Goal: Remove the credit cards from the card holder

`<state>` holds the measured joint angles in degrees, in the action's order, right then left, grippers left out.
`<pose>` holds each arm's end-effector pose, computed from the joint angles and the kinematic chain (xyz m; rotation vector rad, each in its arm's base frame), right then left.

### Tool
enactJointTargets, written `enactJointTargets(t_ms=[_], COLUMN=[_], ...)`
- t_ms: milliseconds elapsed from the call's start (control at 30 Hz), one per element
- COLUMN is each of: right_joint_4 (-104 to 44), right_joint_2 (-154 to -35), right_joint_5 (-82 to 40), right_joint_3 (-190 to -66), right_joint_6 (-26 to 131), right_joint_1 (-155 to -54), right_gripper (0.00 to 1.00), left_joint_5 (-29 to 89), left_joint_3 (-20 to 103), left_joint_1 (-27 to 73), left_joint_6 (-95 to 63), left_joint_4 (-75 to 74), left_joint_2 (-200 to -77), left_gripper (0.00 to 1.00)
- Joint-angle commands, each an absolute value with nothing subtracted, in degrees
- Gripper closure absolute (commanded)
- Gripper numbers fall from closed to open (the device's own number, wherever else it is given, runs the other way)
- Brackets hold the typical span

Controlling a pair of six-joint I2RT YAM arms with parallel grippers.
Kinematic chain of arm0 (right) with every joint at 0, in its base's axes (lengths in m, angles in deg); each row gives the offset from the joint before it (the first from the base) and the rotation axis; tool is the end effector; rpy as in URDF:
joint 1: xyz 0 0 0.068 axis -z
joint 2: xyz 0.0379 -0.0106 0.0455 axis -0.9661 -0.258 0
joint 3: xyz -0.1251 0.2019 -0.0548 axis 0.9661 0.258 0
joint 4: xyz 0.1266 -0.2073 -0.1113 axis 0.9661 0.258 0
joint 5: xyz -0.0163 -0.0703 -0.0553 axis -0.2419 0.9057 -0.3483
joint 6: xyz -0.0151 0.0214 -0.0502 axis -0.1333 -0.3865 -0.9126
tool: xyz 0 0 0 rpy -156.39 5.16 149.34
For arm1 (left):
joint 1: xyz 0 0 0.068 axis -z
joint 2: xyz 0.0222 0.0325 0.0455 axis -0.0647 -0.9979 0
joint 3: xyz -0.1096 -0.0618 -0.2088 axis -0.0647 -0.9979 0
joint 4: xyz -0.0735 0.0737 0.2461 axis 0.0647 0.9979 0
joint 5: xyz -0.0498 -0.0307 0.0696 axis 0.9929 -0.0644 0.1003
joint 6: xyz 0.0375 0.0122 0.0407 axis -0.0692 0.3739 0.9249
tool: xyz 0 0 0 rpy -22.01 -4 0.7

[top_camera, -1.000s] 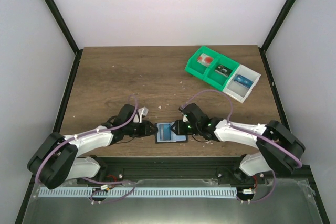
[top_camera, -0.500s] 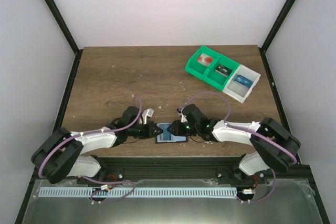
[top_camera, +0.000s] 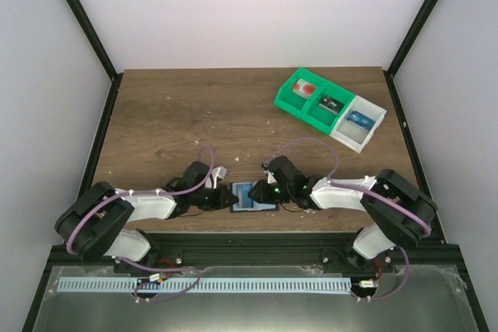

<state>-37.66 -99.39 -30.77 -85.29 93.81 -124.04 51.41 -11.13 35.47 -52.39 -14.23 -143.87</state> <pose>0.1743 0.2187 0.1015 -0.1854 2.6487 1.0721 0.1686 -0.1627 0.0775 0.0943 2.6454 -1.2569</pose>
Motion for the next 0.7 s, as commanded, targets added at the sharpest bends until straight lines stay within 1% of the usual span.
enactJointTargets(t_ms=[0,300,667], right_joint_4=[-38.76,-39.45,-42.64], right_joint_2=[-100.67,-101.14,-102.03], right_joint_5=[-30.40,-29.41,-31.32], right_joint_3=[-85.06,-84.45,-83.08], right_joint_6=[93.55,93.37,93.61], right_joint_1=[-124.33,-124.31,-124.35], right_gripper=[0.77,0.79,0.80], left_joint_5=[49.42,50.73,50.56], left_joint_3=[-12.25,-14.16,-14.98], left_joint_1=[35.76,35.81,35.91], left_joint_6=[-50.46,-52.67,-52.68], left_joint_4=[-14.66,-18.32,-18.69], left_joint_2=[-144.62,-146.62,-146.95], left_gripper=[1.00,1.00,1.00])
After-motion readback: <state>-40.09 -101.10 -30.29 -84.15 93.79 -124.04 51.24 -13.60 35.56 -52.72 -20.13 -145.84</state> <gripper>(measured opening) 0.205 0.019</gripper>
